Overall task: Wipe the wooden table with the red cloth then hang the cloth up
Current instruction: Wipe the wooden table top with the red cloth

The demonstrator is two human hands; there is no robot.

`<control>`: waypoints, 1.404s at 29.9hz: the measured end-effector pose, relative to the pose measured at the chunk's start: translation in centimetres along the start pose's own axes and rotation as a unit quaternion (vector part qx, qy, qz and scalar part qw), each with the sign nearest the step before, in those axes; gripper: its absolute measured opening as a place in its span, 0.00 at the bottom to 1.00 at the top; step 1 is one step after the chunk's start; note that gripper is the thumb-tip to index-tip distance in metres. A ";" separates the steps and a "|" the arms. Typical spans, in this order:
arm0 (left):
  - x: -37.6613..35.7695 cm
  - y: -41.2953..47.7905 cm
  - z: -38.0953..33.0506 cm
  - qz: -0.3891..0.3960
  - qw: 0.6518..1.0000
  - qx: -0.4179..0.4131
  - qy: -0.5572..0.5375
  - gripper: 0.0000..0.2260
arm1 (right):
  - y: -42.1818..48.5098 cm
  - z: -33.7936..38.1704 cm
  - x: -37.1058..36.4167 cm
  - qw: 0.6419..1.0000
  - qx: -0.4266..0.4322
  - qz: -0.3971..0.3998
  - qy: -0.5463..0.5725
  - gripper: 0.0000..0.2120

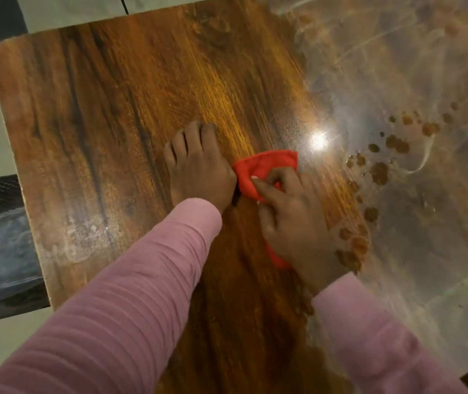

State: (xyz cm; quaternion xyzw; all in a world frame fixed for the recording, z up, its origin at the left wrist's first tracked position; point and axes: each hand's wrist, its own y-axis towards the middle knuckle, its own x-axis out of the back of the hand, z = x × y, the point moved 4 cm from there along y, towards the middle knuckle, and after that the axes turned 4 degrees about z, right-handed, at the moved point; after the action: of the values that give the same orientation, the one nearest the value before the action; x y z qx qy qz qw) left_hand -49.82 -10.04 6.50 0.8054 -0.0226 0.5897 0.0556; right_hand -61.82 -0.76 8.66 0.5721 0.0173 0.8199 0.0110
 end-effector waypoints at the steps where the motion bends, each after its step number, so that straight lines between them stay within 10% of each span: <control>1: 0.0 0.0 0.1 0.003 1.000 -0.001 -0.002 0.22 | 0.0 -0.9 0.3 1.000 -0.008 -0.003 -0.006 0.18; 10: 0.8 -3.5 -0.2 0.013 0.999 -0.033 0.010 0.22 | 2.1 -8.4 3.6 0.986 -0.150 -0.043 -0.050 0.19; 18: 0.3 -7.4 -0.5 0.032 0.999 -0.020 -0.016 0.21 | -4.7 -2.0 1.4 0.999 0.028 0.025 -0.017 0.18; 26: 0.2 -7.5 -0.8 0.030 0.999 -0.031 0.001 0.21 | -2.9 -11.0 5.5 0.980 -0.180 -0.043 -0.069 0.18; 36: 0.1 -7.3 -1.0 0.024 0.999 -0.030 0.016 0.21 | -10.1 -3.3 1.9 1.000 0.011 0.024 0.014 0.17; 42: 0.5 -8.0 -1.1 0.014 0.998 -0.062 0.018 0.20 | -8.2 -9.5 4.4 0.980 -0.190 -0.052 -0.012 0.18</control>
State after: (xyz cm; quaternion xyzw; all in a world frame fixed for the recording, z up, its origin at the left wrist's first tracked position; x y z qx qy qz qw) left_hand -49.86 -2.00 6.81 0.7895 -0.0689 0.6019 0.0978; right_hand -72.29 7.40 9.13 0.5674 -0.1087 0.8000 0.1621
